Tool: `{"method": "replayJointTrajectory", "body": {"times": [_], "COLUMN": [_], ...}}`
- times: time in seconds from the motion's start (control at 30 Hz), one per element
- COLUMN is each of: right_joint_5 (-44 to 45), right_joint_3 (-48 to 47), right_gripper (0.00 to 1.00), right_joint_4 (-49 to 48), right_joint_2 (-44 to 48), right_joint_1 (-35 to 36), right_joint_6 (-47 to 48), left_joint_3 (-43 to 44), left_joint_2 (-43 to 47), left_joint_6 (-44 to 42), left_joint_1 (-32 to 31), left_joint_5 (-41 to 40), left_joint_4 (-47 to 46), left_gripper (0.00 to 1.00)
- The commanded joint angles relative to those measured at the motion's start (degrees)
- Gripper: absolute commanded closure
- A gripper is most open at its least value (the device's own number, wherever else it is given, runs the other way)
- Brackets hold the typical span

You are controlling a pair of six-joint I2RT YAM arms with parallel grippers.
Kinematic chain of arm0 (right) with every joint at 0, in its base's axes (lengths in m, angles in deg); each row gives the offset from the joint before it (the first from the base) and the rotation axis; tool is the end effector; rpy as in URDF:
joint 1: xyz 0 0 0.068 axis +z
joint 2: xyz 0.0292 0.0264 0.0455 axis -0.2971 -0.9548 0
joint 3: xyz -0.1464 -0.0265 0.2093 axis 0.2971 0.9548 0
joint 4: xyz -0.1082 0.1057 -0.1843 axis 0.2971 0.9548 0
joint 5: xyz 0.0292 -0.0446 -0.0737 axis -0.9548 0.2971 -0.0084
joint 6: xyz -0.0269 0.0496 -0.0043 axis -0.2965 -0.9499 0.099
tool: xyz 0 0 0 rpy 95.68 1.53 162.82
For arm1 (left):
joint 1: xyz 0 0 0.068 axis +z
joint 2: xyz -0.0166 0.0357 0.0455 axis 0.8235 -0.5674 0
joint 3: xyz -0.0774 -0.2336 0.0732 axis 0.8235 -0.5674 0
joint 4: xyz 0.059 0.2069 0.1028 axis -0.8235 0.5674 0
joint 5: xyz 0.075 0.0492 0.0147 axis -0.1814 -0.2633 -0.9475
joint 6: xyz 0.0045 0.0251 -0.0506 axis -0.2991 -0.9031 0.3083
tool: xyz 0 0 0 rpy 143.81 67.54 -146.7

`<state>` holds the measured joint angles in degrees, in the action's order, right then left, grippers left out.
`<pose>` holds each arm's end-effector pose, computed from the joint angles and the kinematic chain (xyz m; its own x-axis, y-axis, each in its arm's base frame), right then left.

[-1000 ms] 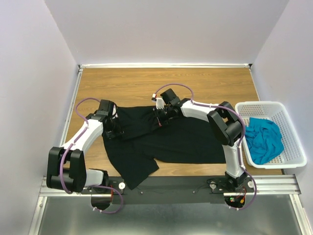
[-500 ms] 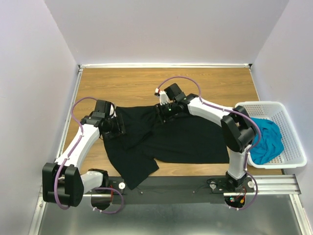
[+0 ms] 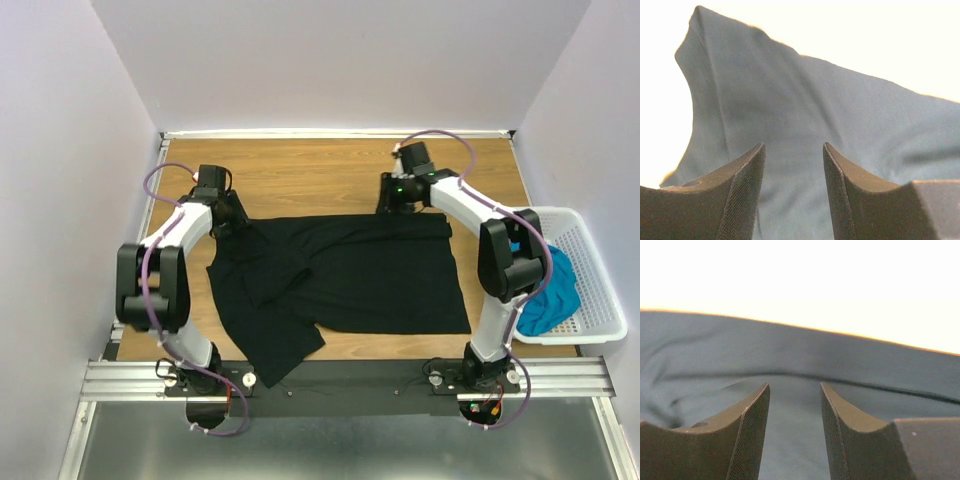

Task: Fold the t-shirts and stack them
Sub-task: Fold the tshirt

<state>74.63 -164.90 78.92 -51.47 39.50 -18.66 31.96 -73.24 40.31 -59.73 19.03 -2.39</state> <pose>0.3578 0.1532 0.2042 -0.8627 -0.0303 -0.5049 -0.2110 0.9287 0.3049 0.3028 -0.0252 0.2078 -0.7727 -0.4682 -0.4287 -0.3501 0.8776 -0.3273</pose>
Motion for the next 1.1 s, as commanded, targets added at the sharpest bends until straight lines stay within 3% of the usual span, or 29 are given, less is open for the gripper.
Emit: {"method": "replayJointTrajectory", "body": {"times": [0.0,0.2,0.47,1.07], "right_joint_5": [6.1,3.5,0.4,2.8], "right_joint_3": [1.6,-0.2,-2.4,-20.7], "right_gripper": [0.47,0.47,0.48,0.48], "right_joint_4": [1.7,1.9,1.9,6.0], "right_joint_2": [2.8,1.2,-1.5,-17.0], "right_joint_1": [-4.5,-5.6,-1.2,9.4], "right_joint_6": [-0.9,0.9,0.3,-0.7], "left_joint_3": [3.6,5.3,2.5,-0.1], "left_joint_2": [-8.1,-15.3,-14.3,-11.1], "left_joint_6": [1.4,0.9,1.8,0.6], "left_joint_1": [1.1,3.7,9.1,9.3], "left_joint_5": [-3.2,-4.8,-7.8,-6.3], "left_joint_4": [-5.7,-6.3,-6.8,-7.9], "left_gripper": [0.44,0.46,0.47,0.46]}}
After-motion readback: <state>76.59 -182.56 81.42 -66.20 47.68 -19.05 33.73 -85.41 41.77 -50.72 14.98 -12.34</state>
